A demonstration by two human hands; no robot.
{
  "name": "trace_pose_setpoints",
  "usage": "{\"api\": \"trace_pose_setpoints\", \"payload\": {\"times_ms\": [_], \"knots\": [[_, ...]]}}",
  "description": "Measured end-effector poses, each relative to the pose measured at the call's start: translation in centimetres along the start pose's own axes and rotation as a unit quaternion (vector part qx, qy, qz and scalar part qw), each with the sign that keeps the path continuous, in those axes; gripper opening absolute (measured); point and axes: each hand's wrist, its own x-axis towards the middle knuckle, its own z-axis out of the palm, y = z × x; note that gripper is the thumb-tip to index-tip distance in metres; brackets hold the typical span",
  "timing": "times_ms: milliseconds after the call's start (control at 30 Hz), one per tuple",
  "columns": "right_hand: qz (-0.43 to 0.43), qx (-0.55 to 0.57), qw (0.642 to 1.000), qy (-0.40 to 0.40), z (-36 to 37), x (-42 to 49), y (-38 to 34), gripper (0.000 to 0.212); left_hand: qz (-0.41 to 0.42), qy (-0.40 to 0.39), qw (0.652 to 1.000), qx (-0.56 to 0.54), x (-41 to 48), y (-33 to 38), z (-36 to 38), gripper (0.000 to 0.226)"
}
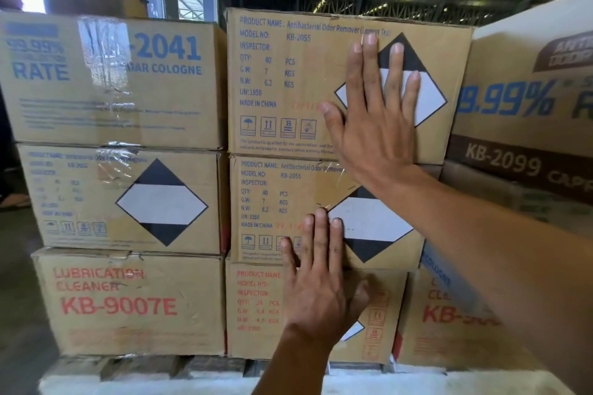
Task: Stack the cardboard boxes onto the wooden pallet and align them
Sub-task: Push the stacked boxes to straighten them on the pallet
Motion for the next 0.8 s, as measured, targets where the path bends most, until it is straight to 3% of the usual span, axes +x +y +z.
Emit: {"api": "trace_pose_setpoints", "payload": {"times_ms": [433,600,800], "knots": [[0.006,-0.01,1.0,-0.027,1.1,0.5,-0.3,0.076,0.005,0.015,1.0,-0.012,0.1,-0.2,0.4,0.1],[-0.029,-0.003,0.996,-0.083,2.4,-0.7,0.2,0.078,0.002,-0.037,0.999,-0.014,1.9,-2.0,0.6,0.101],[-0.046,-0.003,0.995,-0.091,1.5,-2.1,1.2,0.076,0.034,-0.033,0.999,-0.007,-2.5,-3.9,1.1,0.097]]}}
